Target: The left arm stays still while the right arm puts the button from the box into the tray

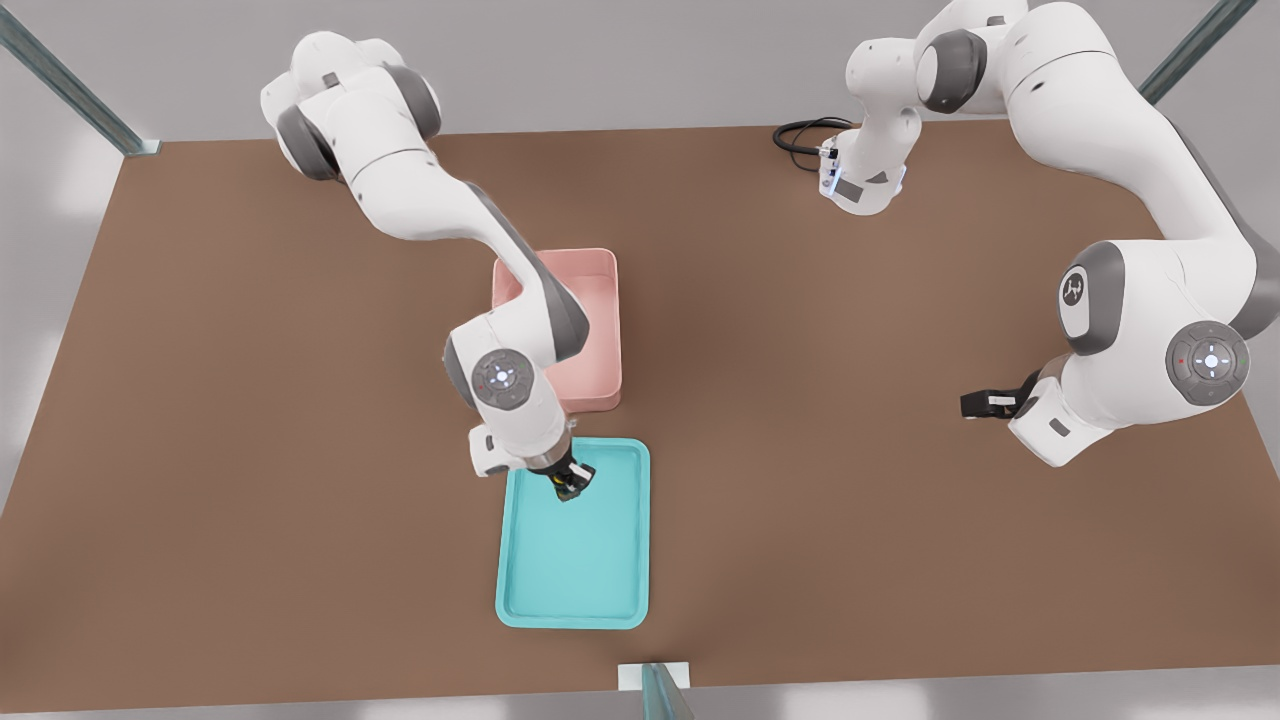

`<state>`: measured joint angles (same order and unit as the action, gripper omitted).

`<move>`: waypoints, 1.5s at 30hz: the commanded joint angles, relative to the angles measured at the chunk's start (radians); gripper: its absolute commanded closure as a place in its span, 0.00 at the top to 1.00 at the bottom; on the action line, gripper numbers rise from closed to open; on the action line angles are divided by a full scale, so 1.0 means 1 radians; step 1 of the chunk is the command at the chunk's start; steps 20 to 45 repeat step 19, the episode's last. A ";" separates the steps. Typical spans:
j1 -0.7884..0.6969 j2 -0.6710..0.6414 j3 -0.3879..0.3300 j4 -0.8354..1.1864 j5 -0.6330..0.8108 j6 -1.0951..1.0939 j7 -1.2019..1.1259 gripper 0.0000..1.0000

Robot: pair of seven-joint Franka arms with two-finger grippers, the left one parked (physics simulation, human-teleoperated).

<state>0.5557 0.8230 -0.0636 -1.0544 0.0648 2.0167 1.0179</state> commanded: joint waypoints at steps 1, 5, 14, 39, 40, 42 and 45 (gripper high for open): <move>-0.011 0.071 0.002 0.073 -0.008 -0.076 0.036 0.35; -0.028 0.142 0.005 0.099 -0.008 0.002 0.033 0.36; -0.295 -0.237 -0.038 -0.019 -0.010 -0.440 -0.675 1.00; -0.533 -0.547 -0.028 -0.593 0.000 -0.257 -1.059 1.00; -0.533 -0.547 -0.028 -0.593 0.000 -0.257 -1.059 1.00; -0.533 -0.547 -0.028 -0.593 0.000 -0.257 -1.059 1.00; -0.533 -0.547 -0.028 -0.593 0.000 -0.257 -1.059 1.00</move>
